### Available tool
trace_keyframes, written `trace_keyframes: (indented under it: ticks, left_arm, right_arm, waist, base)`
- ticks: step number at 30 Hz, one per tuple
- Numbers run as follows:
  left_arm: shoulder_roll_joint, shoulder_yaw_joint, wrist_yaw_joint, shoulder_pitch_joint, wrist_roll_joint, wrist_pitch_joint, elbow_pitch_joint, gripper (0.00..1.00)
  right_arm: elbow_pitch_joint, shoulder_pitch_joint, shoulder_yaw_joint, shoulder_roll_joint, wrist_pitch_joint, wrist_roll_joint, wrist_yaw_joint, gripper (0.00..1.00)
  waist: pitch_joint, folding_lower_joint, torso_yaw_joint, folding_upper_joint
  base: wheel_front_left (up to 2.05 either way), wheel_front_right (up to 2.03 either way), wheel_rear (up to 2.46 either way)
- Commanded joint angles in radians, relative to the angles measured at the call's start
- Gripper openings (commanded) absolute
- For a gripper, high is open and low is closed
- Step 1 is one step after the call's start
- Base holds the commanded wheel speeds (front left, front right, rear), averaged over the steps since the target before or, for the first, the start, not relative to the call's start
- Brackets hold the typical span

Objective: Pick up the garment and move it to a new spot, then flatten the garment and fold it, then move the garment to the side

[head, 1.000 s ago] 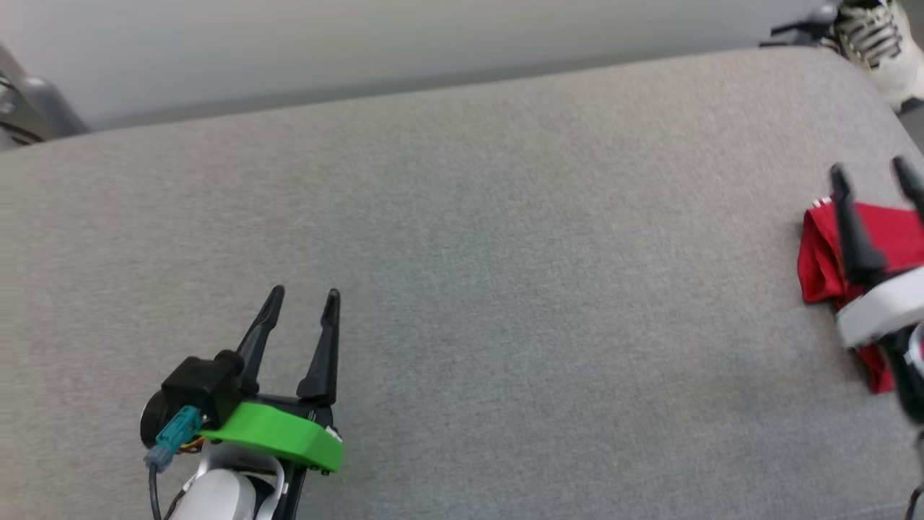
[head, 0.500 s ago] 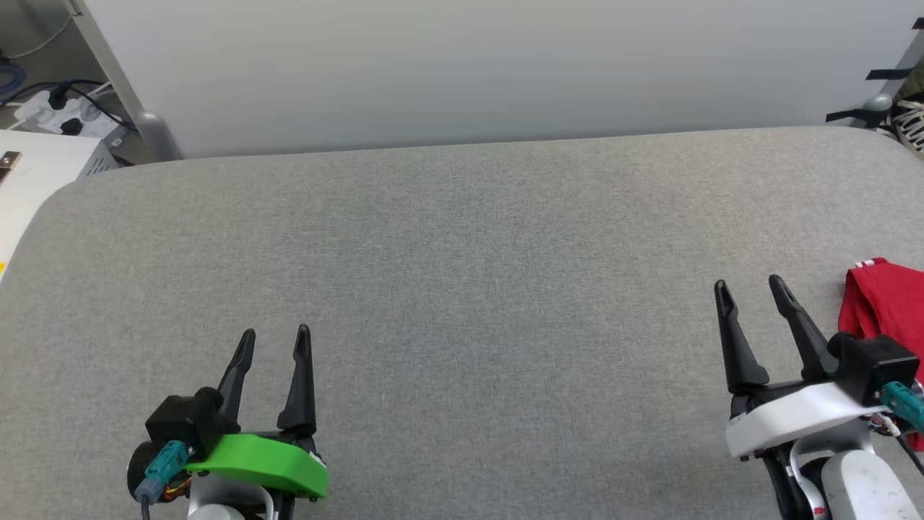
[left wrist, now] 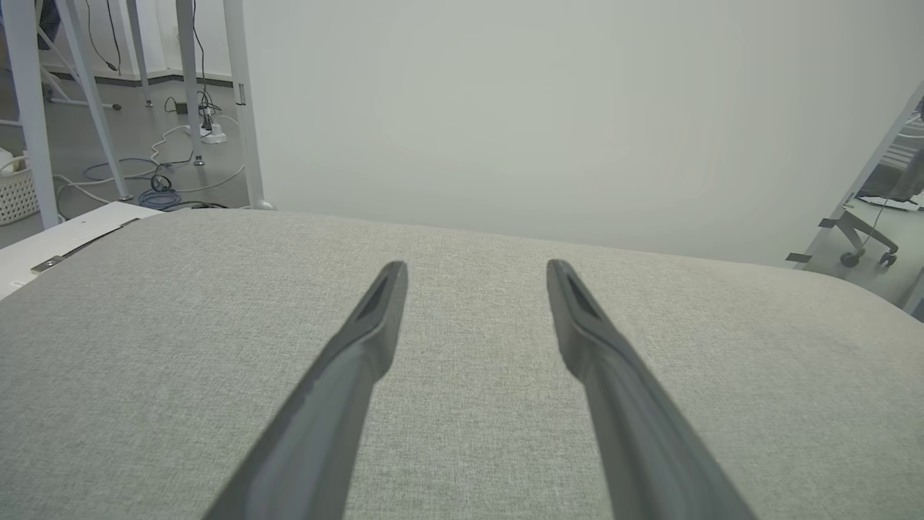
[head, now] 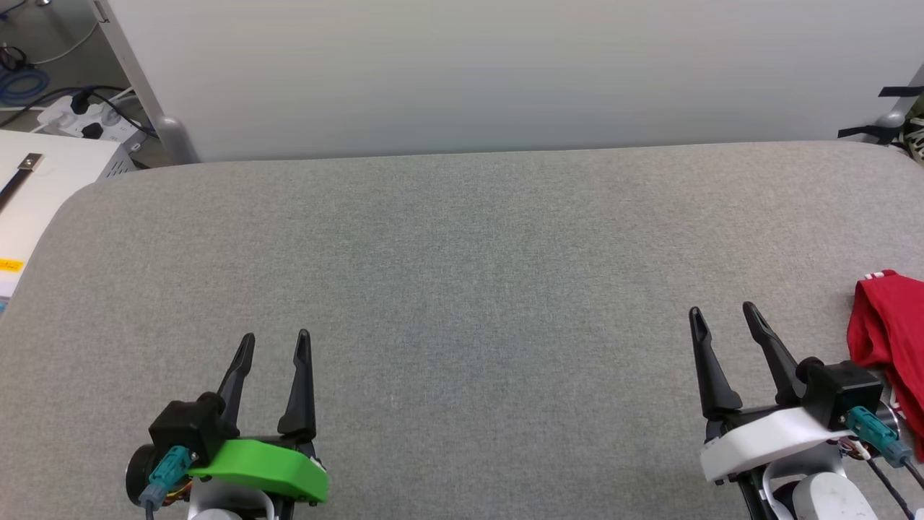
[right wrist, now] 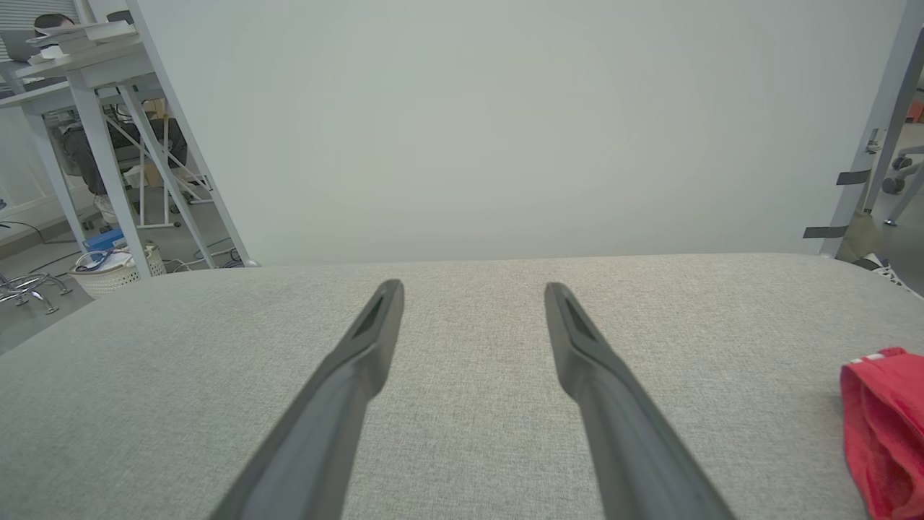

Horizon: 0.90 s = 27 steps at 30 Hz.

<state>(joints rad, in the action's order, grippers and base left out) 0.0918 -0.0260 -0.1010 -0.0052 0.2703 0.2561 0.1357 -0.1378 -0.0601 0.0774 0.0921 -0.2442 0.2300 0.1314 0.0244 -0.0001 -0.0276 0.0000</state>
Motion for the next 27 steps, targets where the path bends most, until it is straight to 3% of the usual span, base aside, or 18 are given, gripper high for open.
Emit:
trace_keyframes:
  ticks: [1, 17, 18, 27]
  left_arm:
    - [-0.007, 0.006, -0.007, 0.012, -0.014, 0.006, -0.01, 1.0]
    - [-0.032, 0.041, -0.028, 0.012, -0.025, 0.006, -0.032, 1.0]
    - [-0.027, 0.037, -0.022, 0.001, -0.02, -0.001, -0.03, 0.0]
    - [-0.028, 0.035, -0.016, 0.001, -0.032, -0.015, -0.036, 0.0]
  right_arm:
    - [-0.004, 0.01, 0.0, -0.004, -0.01, -0.006, -0.001, 1.0]
    - [-0.014, 0.002, 0.011, -0.008, -0.015, -0.011, -0.001, 1.0]
    - [-0.011, 0.0, 0.009, -0.008, -0.007, -0.007, 0.0, 0.0]
    - [-0.004, 0.003, 0.004, -0.009, 0.006, -0.019, 0.0, 0.0]
  waist:
    - [0.002, 0.0001, -0.001, 0.0]
    - [0.013, 0.0001, -0.008, 0.0]
    - [0.013, 0.0001, -0.008, 0.0]
    - [0.011, 0.0001, -0.007, 0.0]
  base:
    - [0.0, 0.0, 0.0]
    - [0.0, 0.0, 0.0]
    - [0.0, 0.0, 0.0]
    - [0.0, 0.0, 0.0]
